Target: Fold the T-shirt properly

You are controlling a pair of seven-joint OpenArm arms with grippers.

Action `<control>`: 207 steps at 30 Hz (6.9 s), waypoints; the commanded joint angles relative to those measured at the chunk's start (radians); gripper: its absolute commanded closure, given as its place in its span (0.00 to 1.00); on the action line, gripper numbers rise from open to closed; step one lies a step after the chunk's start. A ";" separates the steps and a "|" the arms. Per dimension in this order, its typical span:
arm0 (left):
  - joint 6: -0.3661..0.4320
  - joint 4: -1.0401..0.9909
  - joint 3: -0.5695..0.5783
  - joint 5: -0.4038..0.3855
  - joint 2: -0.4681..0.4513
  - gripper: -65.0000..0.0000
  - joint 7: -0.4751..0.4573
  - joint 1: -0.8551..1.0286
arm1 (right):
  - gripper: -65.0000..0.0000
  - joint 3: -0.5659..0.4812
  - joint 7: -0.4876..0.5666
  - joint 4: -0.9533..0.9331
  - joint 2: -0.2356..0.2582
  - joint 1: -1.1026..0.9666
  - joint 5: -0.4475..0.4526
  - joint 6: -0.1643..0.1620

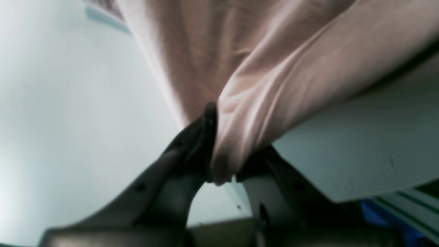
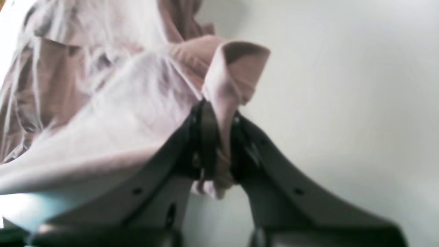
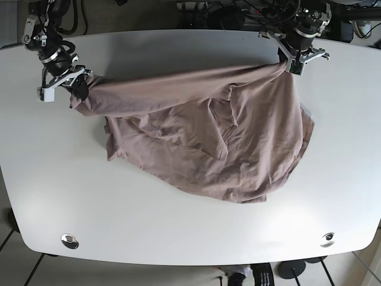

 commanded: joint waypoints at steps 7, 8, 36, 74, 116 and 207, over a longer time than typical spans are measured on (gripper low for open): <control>0.005 0.021 -0.002 -0.005 -0.001 0.73 0.067 0.004 | 0.38 0.059 -0.034 0.074 0.012 0.002 0.018 0.192; 0.007 0.021 -0.002 -0.007 -0.003 0.64 0.073 -0.002 | 0.27 0.061 -0.032 0.082 0.012 0.004 0.018 0.193; -0.158 0.027 -0.046 -0.082 -0.006 0.71 0.077 -0.129 | 0.13 -0.154 -0.031 -0.314 -0.152 0.453 -0.407 0.198; -0.158 -0.349 -0.129 -0.815 -0.313 0.46 0.699 -0.767 | 0.96 -0.155 0.015 -0.311 -0.212 0.450 -0.484 0.198; -0.158 -1.441 0.376 -0.381 -0.305 1.00 -0.042 -1.260 | 0.97 -0.149 0.024 -0.242 -0.212 0.438 -0.476 0.198; -0.158 -0.180 -0.296 -0.346 -0.240 1.00 0.428 -0.606 | 0.35 0.027 -0.307 -0.251 -0.140 0.288 0.038 0.367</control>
